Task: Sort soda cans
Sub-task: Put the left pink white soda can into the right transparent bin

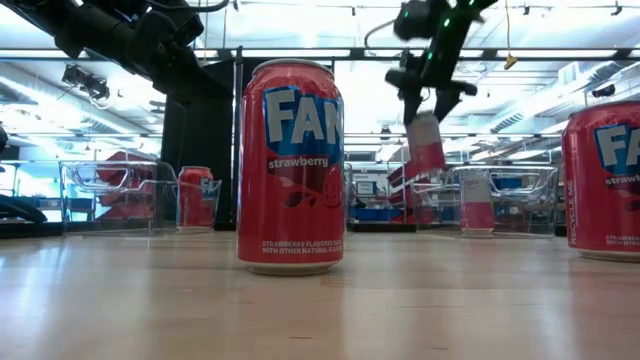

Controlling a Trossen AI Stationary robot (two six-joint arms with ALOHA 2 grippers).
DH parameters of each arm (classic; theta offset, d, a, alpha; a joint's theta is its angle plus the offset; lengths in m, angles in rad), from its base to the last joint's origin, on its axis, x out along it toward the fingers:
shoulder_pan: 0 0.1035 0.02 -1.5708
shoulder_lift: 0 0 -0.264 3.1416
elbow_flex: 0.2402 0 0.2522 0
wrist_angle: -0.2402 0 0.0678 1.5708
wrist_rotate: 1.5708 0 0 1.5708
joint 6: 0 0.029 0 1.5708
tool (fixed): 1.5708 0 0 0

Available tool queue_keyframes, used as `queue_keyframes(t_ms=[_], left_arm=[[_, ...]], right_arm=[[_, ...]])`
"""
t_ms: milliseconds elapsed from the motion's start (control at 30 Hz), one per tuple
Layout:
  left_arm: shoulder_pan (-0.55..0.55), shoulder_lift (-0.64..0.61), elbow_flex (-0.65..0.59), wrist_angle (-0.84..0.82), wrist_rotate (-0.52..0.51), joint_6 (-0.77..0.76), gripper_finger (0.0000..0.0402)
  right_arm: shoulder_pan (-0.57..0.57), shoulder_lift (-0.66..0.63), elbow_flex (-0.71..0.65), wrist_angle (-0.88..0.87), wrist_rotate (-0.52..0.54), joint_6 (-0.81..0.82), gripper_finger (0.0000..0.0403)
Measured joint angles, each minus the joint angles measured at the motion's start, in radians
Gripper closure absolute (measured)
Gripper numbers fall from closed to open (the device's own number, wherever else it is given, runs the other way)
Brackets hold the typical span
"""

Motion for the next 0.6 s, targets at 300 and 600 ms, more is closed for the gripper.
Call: queue_keyframes(t_ms=[300,600], left_arm=[[0.0,0.0,0.0,-0.031,-0.002,0.001,0.0401],[0.0,0.0,0.0,-0.033,-0.003,0.0,0.0401]], right_arm=[[-0.018,0.127,-0.001,0.006,-0.007,0.023,0.0129],[-0.038,0.137,-0.068,0.054,-0.006,0.035,0.0129]])
